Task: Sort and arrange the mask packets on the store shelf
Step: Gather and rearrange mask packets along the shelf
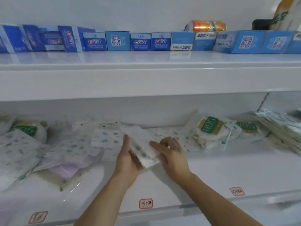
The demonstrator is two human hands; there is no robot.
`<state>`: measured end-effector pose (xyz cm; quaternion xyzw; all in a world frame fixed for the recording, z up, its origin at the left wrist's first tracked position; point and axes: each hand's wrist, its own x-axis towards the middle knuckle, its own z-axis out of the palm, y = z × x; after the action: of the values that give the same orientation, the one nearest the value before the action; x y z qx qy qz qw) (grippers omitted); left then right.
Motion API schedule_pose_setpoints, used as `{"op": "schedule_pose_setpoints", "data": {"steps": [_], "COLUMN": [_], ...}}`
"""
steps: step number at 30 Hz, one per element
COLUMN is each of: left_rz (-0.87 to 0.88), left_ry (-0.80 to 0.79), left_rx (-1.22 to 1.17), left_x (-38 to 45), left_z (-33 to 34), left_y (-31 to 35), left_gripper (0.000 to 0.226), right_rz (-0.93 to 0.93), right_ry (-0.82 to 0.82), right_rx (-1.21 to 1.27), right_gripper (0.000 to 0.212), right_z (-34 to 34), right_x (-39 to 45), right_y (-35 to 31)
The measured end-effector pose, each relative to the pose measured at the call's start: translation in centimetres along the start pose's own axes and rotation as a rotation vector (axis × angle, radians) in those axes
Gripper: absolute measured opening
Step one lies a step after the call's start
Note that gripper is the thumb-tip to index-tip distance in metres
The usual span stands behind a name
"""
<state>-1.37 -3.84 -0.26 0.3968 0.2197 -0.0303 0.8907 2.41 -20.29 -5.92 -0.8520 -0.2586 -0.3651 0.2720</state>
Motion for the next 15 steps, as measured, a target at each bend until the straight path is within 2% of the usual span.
{"op": "schedule_pose_setpoints", "data": {"steps": [2,5,9,12,13,15], "left_rz": [-0.034,0.019,0.059,0.102,0.103,0.109], "left_ry": [-0.031,0.083,0.119,0.153,0.157,0.164], "left_rx": [0.046,0.246,0.290,0.299,0.299,0.295], "left_x": [0.3,1.5,2.5,2.3,2.3,2.4], "left_z": [0.3,0.4,0.6,0.6,0.6,0.2], "left_y": [-0.3,-1.2,-1.5,-0.4,-0.1,0.7], "left_gripper": [0.055,0.026,0.020,0.011,0.011,0.014], "right_rz": [-0.079,-0.099,0.172,0.339,0.391,0.510], "right_ry": [-0.044,-0.140,-0.266,-0.271,-0.322,-0.526], "right_rx": [-0.014,-0.039,-0.064,-0.072,-0.087,-0.123], "right_gripper": [0.030,0.038,0.062,0.067,0.066,0.067], "right_z": [-0.3,-0.8,-1.5,-1.1,-0.9,-0.4], "right_x": [-0.9,-1.6,-1.1,-0.6,-0.2,1.2], "right_y": [-0.4,-0.5,0.0,1.4,1.8,2.4]}}
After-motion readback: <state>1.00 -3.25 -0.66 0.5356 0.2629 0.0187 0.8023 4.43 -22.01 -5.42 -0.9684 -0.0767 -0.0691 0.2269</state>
